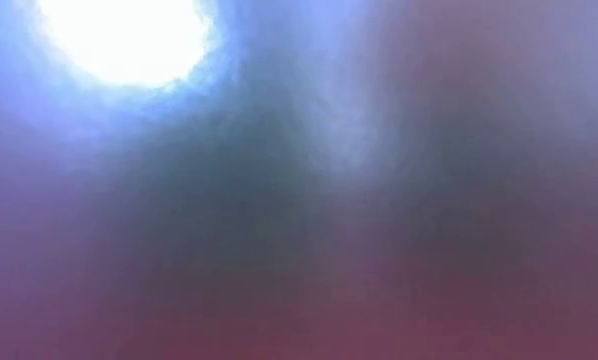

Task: Pick & Place Dice
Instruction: Put the light blue dice into the pink bin

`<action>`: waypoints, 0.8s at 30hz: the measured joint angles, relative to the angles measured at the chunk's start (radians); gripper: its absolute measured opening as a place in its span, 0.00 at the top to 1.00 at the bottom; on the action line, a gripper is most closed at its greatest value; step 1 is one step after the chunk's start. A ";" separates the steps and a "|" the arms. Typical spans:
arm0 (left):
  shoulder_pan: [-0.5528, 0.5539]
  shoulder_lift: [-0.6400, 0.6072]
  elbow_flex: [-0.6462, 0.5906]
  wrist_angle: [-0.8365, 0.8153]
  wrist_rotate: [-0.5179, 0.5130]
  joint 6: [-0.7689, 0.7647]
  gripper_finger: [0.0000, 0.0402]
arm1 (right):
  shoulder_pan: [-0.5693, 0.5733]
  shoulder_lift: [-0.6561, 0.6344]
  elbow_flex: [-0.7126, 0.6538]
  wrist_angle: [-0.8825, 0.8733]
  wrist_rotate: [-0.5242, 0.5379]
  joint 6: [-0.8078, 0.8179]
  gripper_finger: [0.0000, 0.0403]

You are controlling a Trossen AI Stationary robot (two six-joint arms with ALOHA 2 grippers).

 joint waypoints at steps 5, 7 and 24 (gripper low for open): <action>0.000 0.001 -0.001 -0.006 -0.031 0.005 0.00 | 0.000 0.000 0.000 0.000 0.000 0.000 0.01; 0.000 0.001 -0.002 -0.009 -0.049 0.005 0.01 | 0.000 0.000 0.000 0.000 0.000 0.000 0.01; 0.001 0.002 -0.003 -0.014 -0.070 0.009 0.16 | 0.000 0.000 0.000 0.000 0.000 0.000 0.01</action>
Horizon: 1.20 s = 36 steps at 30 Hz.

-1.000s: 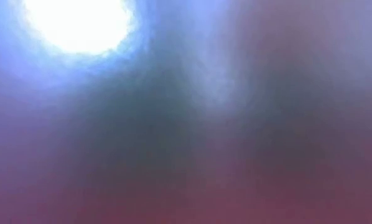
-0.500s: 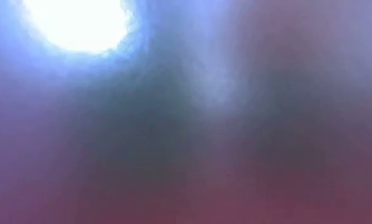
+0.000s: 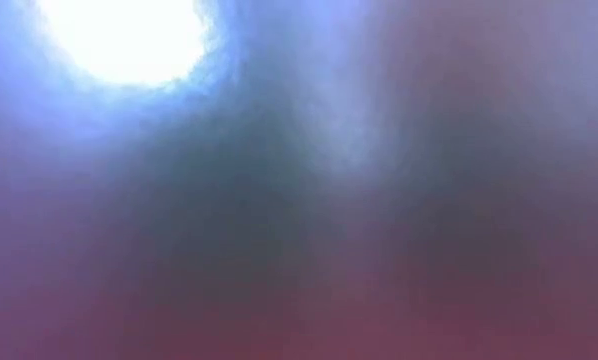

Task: Pick & Place Dice
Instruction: Put the light blue dice into the pink bin

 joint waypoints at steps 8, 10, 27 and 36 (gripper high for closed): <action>0.000 0.000 0.000 0.001 0.001 -0.005 0.19 | 0.000 0.000 0.000 0.000 0.000 0.000 0.01; 0.000 0.000 0.000 0.004 0.001 -0.005 0.19 | 0.000 0.000 0.000 0.000 0.000 0.000 0.01; -0.014 -0.114 -0.006 -0.110 -0.001 0.057 0.20 | 0.000 0.000 0.000 0.000 0.000 0.000 0.01; -0.092 -0.253 -0.004 -0.178 0.003 0.057 0.21 | 0.000 0.000 0.000 0.000 0.000 0.000 0.01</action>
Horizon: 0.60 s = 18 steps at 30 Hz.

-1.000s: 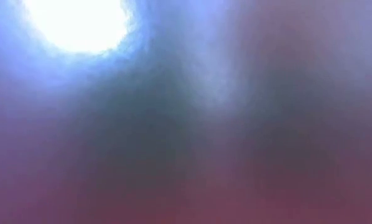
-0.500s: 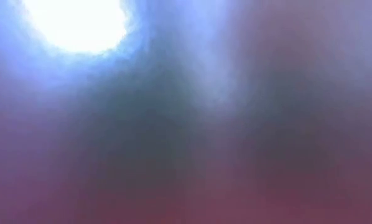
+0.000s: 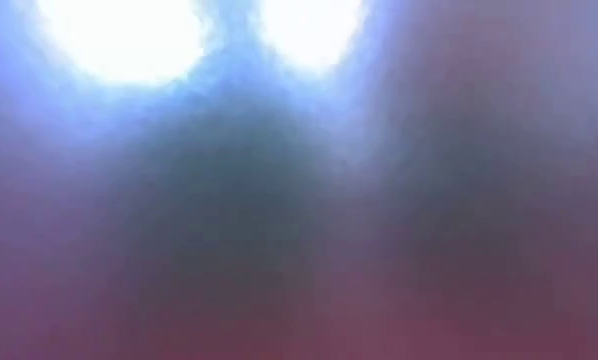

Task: Pick & Place Dice
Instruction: Put the light blue dice into the pink bin

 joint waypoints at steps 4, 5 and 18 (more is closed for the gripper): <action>-0.069 -0.054 0.000 -0.019 0.003 -0.015 0.21 | 0.000 0.000 0.000 0.000 0.000 0.000 0.01; -0.089 -0.066 0.001 -0.021 0.004 -0.023 0.21 | 0.000 0.000 0.000 0.000 0.000 0.000 0.01; -0.331 -0.091 0.039 0.061 0.036 -0.130 0.20 | 0.000 0.000 0.000 0.000 0.000 0.000 0.01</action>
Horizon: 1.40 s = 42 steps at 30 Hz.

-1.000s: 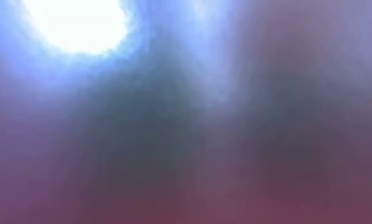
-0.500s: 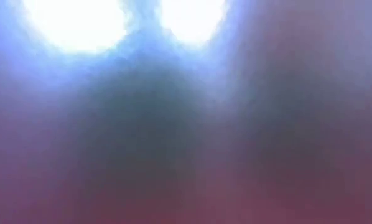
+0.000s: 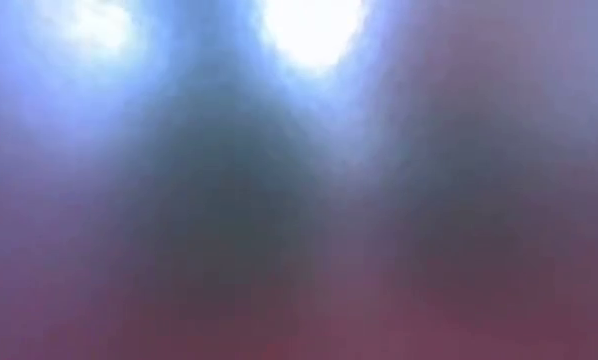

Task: Pick & Place Dice
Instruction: Put the light blue dice into the pink bin

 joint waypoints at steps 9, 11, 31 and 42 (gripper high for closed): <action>-0.055 0.094 0.045 0.077 0.005 -0.021 0.19 | 0.000 0.000 0.000 0.000 0.000 0.000 0.01; -0.062 0.112 0.069 0.080 0.009 -0.032 0.19 | 0.000 0.000 0.000 0.000 0.000 0.000 0.01; -0.070 0.151 0.058 0.110 0.026 -0.065 0.01 | 0.000 0.000 0.000 0.000 0.000 0.000 0.01; -0.069 0.151 0.031 0.188 0.027 -0.066 0.01 | 0.000 0.000 0.000 0.000 0.000 0.000 0.01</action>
